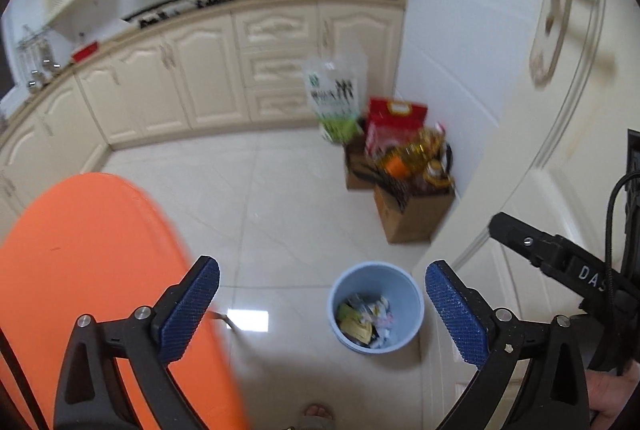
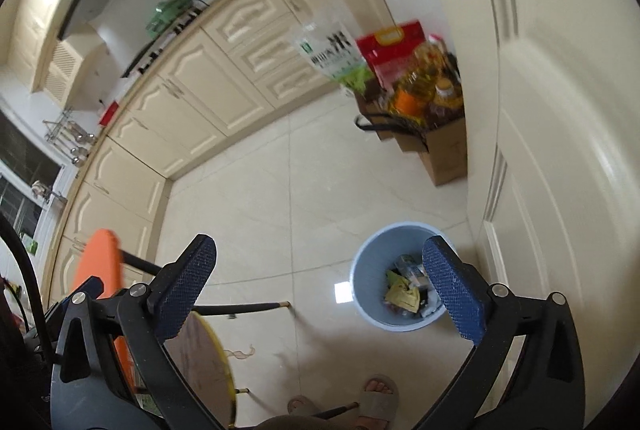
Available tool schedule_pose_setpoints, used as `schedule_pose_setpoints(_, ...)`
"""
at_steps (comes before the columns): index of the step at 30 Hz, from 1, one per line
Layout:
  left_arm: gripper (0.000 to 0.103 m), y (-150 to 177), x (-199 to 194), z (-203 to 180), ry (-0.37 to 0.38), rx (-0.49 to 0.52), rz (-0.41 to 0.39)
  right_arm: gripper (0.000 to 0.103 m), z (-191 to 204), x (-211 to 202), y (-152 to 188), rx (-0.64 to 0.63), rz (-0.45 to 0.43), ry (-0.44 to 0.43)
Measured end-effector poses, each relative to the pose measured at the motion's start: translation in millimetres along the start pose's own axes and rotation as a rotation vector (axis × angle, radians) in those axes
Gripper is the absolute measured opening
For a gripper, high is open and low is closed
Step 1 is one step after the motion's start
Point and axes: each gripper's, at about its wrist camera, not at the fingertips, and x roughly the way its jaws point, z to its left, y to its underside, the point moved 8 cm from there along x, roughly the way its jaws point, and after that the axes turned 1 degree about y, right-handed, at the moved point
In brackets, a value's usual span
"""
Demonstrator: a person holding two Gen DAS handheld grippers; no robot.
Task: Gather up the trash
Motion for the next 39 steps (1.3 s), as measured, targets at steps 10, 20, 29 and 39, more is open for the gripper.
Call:
schedule_pose_setpoints(10, 0.102, 81, -182, 90, -0.116, -0.128, -0.225, 0.103, 150, -120, 36, -0.200, -0.123, -0.085)
schedule_pose_setpoints(20, 0.102, 197, -319, 120, -0.264, -0.228, -0.391, 0.103, 295, -201, 111, -0.423, -0.204, -0.183)
schedule_pose_setpoints(29, 0.102, 286, -394, 106, -0.387, -0.300, -0.454, 0.103, 378, -246, 180, -0.563, -0.247, -0.246)
schedule_pose_setpoints(39, 0.102, 367, -458, 74, -0.452, -0.365, -0.501, 0.103, 401, -269, 224, -0.638, -0.264, -0.261)
